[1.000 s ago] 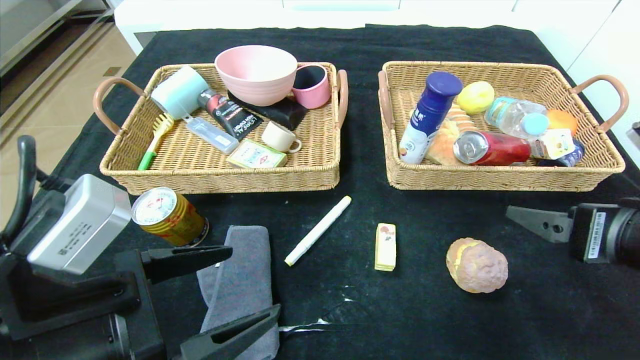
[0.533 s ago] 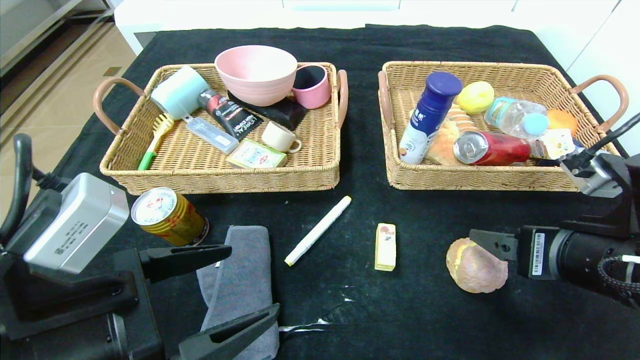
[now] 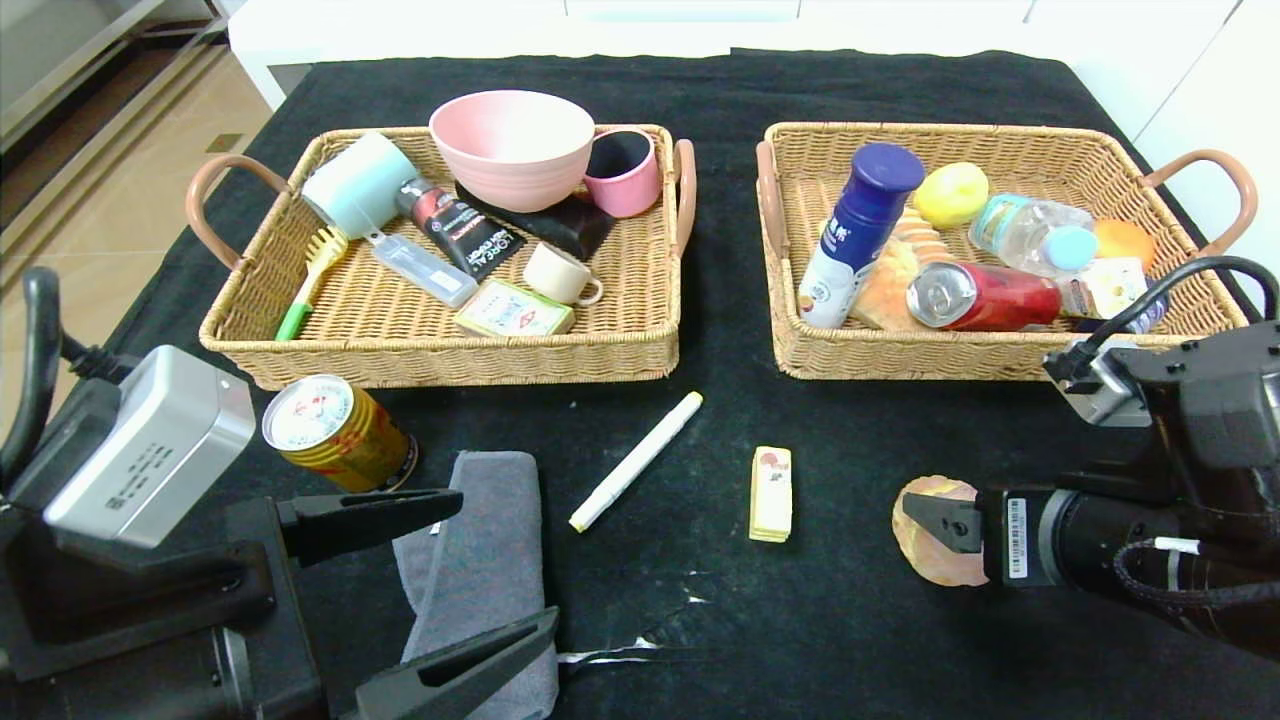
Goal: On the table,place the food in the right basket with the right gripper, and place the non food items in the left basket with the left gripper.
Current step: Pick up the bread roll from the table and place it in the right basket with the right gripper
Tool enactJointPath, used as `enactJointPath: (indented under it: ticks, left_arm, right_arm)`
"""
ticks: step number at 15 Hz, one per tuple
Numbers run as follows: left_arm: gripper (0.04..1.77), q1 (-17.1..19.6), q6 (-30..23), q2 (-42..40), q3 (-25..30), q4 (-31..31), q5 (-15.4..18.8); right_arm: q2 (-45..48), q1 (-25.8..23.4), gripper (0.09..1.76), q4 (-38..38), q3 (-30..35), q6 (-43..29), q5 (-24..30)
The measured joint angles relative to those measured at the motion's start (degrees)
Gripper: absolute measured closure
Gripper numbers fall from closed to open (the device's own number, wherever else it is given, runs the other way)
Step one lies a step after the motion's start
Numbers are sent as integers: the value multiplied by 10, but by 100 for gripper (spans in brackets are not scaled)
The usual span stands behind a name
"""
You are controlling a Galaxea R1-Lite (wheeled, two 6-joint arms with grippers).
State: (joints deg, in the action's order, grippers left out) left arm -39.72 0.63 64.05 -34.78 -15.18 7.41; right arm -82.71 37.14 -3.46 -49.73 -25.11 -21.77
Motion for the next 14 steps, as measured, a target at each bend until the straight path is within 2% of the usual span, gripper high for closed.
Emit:
enactJointPath:
  ticks: [10,11,12,14]
  left_arm:
    - [9,0,2,-5,0,0,0]
    - [9,0,2,-5,-1,0,0]
    - [9,0,2,-6,-1,0,0]
    - [9,0,2,-6,-1,0,0]
  right_arm:
    - [-34,14,15,4,5,1,-2]
    - [-36,14,20,4,5,1,-2]
    - [-37,14,40,4,6,1,-2]
    - [-39,13,67,4,6,1,-2]
